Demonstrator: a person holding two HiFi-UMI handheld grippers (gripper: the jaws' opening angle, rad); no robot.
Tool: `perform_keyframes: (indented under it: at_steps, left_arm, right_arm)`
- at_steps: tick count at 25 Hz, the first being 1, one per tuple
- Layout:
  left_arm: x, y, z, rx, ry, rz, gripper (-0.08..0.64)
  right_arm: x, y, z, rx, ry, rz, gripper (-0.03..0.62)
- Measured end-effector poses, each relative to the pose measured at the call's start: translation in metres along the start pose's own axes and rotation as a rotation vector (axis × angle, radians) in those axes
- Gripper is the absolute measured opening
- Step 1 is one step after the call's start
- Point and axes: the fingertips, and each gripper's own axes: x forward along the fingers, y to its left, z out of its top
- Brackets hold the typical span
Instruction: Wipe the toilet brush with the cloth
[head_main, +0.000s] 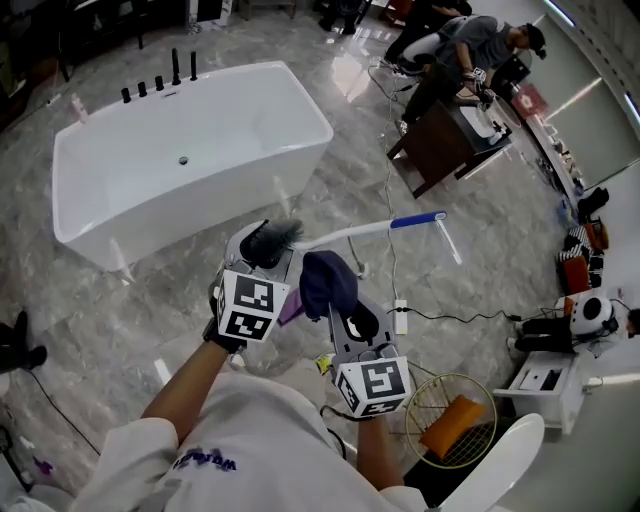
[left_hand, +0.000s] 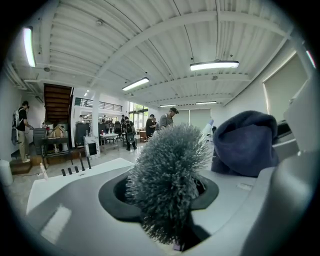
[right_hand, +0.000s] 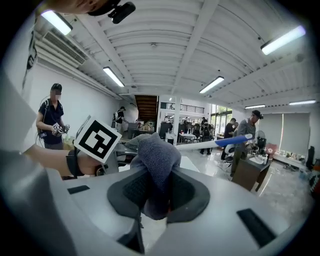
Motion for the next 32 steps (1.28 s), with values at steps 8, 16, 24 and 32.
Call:
perform_keyframes:
  at_steps: [8,16,24,32]
  left_arm:
    - [-0.004,-0.017,-0.014,0.027,0.035,0.026,0.192]
    - [-0.029,-0.014,-0.018,0.001,0.050,-0.013,0.192]
    - [-0.042,-0.014,-0.029,0.015,0.045,-0.070,0.192]
    - [-0.050,-0.011,-0.029,0.107,0.040,-0.064,0.192]
  right_arm:
    - [0.017,-0.011,0.023,0.275,-0.072,-0.047,0.075]
    - [0.037,0.032,0.025,-0.415,0.005,-0.172,0.235]
    - [0.046,0.060,0.015,-0.736,0.042,-0.090,0.231]
    - [0.043,0.055,0.008,-0.505,0.016,0.037,0.189]
